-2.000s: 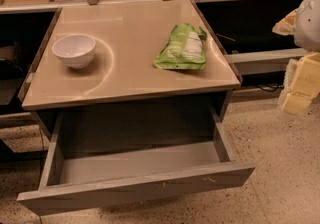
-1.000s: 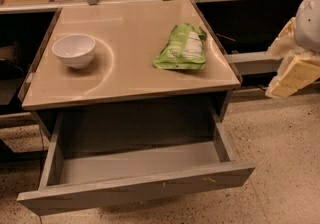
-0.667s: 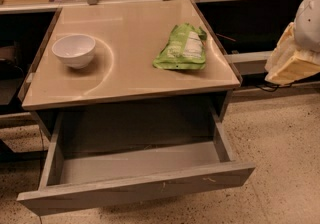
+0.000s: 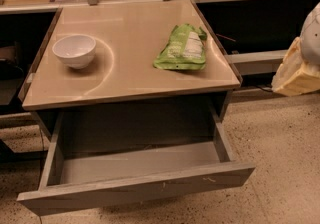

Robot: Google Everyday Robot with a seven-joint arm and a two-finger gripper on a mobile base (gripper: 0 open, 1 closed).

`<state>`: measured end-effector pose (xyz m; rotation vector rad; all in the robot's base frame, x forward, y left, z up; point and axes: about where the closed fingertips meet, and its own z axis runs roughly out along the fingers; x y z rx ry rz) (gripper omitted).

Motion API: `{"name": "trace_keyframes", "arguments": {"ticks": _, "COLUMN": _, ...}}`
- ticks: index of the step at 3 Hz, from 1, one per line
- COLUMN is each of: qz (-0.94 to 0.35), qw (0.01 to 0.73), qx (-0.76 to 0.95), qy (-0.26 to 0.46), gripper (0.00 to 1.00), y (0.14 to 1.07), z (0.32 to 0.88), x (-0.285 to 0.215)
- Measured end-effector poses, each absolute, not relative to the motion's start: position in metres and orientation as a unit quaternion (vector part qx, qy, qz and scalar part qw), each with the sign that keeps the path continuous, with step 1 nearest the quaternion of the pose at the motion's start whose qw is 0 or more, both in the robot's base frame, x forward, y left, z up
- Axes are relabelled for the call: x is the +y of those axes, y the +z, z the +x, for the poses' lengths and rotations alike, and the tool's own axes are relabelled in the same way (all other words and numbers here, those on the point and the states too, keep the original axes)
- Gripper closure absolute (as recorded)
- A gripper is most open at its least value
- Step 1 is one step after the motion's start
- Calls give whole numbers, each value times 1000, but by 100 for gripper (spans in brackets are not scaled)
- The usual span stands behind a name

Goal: Close top drawer

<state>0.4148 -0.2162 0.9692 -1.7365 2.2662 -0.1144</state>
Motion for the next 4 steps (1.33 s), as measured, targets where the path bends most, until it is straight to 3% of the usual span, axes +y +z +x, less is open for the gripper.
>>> {"name": "trace_keyframes", "arguments": {"ticks": 2, "qz": -570, "qw": 116, "qx": 814, "qy": 15, "gripper": 100, "y": 893, "z": 329, "x": -187}}
{"name": "trace_keyframes", "arguments": {"ticks": 4, "qz": -555, "qw": 65, "qx": 826, "qy": 77, "gripper": 100, "y": 803, "z": 285, "x": -176}}
